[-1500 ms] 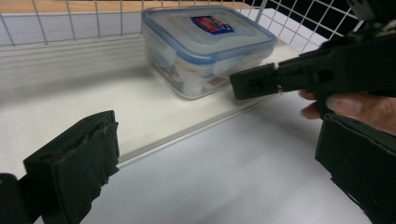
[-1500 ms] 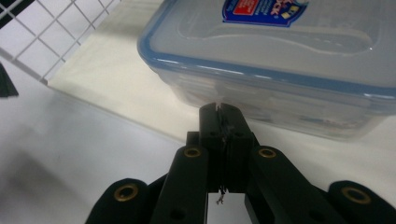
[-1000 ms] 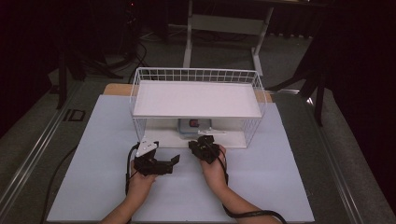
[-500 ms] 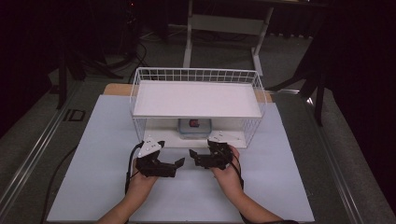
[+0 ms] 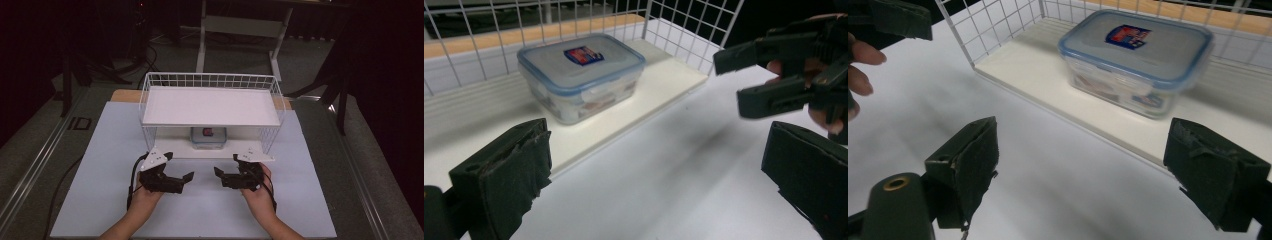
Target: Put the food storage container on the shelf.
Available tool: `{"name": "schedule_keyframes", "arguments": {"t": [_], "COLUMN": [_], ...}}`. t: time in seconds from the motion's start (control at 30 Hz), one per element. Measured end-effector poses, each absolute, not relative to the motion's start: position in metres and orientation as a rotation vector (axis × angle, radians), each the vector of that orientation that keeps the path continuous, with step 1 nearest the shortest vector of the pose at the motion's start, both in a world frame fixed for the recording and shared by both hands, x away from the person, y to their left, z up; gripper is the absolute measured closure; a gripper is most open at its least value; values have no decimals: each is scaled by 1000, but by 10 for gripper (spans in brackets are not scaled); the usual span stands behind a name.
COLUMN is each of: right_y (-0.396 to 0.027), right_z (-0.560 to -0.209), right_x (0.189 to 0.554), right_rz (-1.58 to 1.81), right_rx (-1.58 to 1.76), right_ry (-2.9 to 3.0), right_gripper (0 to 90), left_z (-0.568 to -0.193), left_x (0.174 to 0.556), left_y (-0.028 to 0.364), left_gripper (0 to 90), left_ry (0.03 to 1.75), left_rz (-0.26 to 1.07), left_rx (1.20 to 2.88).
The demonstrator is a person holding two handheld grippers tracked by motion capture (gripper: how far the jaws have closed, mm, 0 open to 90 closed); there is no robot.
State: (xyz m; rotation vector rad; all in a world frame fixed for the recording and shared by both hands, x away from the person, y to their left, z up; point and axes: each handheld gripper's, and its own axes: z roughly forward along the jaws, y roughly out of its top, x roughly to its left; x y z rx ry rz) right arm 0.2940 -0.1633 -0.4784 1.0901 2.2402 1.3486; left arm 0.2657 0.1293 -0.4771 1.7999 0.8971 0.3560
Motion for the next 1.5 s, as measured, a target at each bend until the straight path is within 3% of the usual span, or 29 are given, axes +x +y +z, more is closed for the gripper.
{"name": "schedule_keyframes", "arguments": {"t": [0.93, 1.5], "right_y": [-245, -263], "right_z": [-487, -503], "right_x": [260, 252], "right_rz": [1378, 1318], "right_rx": [1040, 1040], "right_ry": [2242, 2237], "right_gripper": [151, 149], "left_z": [-494, -504], "left_x": [235, 230], "left_y": [168, 181], "left_gripper": [6, 5], "left_ry": [882, 860], "left_rz": [334, 345], "left_rx": [1846, 1815]}}
